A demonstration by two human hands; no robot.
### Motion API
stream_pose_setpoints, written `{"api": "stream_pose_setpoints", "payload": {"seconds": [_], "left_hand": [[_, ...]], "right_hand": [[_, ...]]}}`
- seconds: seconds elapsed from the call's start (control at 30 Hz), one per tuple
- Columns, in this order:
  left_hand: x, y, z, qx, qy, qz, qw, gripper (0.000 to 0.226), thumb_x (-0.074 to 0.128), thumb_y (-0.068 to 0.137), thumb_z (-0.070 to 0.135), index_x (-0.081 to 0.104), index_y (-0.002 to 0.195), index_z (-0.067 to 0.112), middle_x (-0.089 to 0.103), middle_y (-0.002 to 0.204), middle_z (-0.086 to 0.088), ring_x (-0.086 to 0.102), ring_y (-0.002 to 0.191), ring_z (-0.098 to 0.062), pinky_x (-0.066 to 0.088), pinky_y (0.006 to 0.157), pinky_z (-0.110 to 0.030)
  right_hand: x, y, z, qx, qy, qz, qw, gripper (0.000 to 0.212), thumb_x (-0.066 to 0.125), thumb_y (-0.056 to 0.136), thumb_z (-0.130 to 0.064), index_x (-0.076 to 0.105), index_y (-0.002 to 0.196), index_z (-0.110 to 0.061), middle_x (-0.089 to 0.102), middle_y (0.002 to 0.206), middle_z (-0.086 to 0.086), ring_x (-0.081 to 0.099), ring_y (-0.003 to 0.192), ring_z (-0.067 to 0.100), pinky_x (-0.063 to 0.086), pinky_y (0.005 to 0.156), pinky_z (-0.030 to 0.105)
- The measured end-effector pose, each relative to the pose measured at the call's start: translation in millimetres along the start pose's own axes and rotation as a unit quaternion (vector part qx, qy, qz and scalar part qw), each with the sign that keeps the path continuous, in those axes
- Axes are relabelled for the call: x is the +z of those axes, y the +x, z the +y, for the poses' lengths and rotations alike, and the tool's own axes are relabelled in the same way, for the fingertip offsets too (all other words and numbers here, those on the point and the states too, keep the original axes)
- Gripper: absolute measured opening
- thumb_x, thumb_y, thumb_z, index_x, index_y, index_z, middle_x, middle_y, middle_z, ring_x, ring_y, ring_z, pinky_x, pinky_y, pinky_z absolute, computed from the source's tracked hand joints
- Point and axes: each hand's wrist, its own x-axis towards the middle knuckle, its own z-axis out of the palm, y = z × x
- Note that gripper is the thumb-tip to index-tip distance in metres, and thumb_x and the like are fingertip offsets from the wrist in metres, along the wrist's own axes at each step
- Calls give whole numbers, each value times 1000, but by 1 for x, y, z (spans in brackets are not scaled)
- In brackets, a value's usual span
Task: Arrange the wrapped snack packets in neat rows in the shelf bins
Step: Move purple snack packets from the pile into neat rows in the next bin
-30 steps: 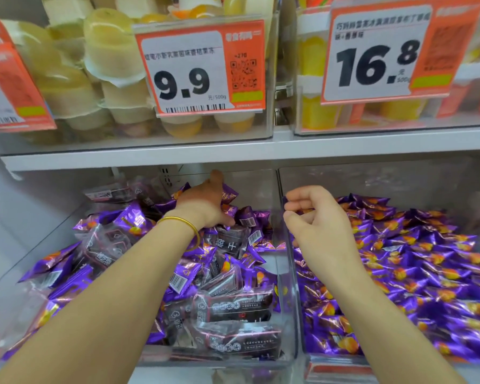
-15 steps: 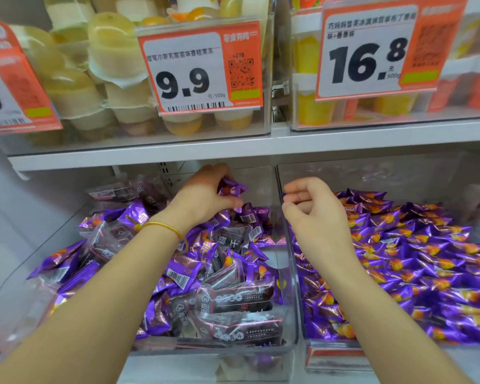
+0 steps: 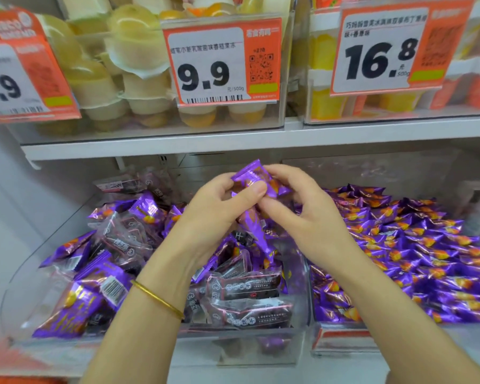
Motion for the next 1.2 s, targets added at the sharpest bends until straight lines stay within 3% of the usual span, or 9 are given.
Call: {"api": "stream_pose_setpoints", "payload": {"seconds": [0.17, 0.33, 0.5, 0.67, 0.77, 0.93, 1.03, 1.13, 1.2], "left_hand": [[-10, 1, -4, -4, 0, -4, 1000, 54, 73, 68, 4, 54, 118, 13, 69, 105, -10, 67, 82, -12, 53, 74, -22], [-19, 3, -10, 13, 33, 58, 998, 35, 62, 77, -12, 61, 104, 11, 67, 106, -13, 66, 96, -13, 53, 77, -17], [-21, 5, -14, 19, 70, 119, 990, 14, 67, 80, -2, 70, 88, 10, 72, 95, -15, 64, 73, -17, 51, 81, -33], [-5, 6, -15, 37, 33, 160, 986, 17, 56, 90, 1, 59, 79, 14, 68, 105, -14, 64, 91, -28, 54, 86, -47], [4, 5, -17, 49, 66, 162, 983, 13, 49, 96, 11, 50, 84, 18, 57, 113, -17, 63, 97, -28, 58, 73, -36], [18, 4, -16, 10, 26, 145, 989, 8, 41, 99, 21, 46, 94, 19, 56, 97, -11, 58, 68, -13, 52, 61, -27], [28, 5, -17, -1, -73, 95, 993, 21, 55, 94, 26, 49, 108, 12, 60, 114, -18, 65, 79, -20, 57, 77, -33], [32, 4, -24, 24, -49, 71, 996, 45, 70, 78, 27, 50, 114, 6, 69, 99, -10, 67, 81, -16, 55, 85, -38], [33, 4, -25, 29, -64, 76, 995, 36, 67, 85, 17, 50, 113, 3, 68, 97, -10, 68, 81, -15, 55, 84, -36]], "right_hand": [[-3, 5, 4, 68, 100, 137, 983, 16, 58, 80, -26, 59, 94, -34, 67, 99, -8, 63, 89, 9, 50, 84, 28], [-10, 4, 5, 128, 172, 172, 961, 10, 57, 91, -12, 61, 94, -20, 64, 84, -2, 57, 72, 8, 48, 66, 21], [-9, 4, -1, 152, 215, 163, 951, 8, 54, 92, -14, 62, 91, -14, 62, 74, -3, 55, 64, 5, 48, 58, 17], [-4, 4, -8, 124, 219, 176, 952, 13, 54, 92, -9, 59, 97, -20, 66, 80, -6, 61, 64, 5, 49, 55, 19], [2, 2, -12, 102, 218, 187, 952, 18, 55, 92, -6, 57, 100, -21, 65, 87, -8, 64, 67, 5, 52, 56, 21], [10, 1, -13, 83, 192, 227, 951, 16, 55, 92, -7, 48, 94, -21, 56, 96, 1, 62, 65, 7, 53, 56, 25], [15, 0, -10, 71, 121, 255, 957, 20, 59, 90, -17, 46, 90, -32, 54, 98, 0, 64, 75, 14, 56, 64, 39], [14, -1, -10, 68, 36, 245, 966, 15, 59, 80, -26, 49, 86, -36, 56, 98, -3, 58, 96, 23, 49, 83, 49], [12, -1, -9, 74, 36, 223, 971, 14, 61, 77, -27, 51, 85, -35, 58, 99, -3, 57, 98, 24, 48, 85, 50]]}}
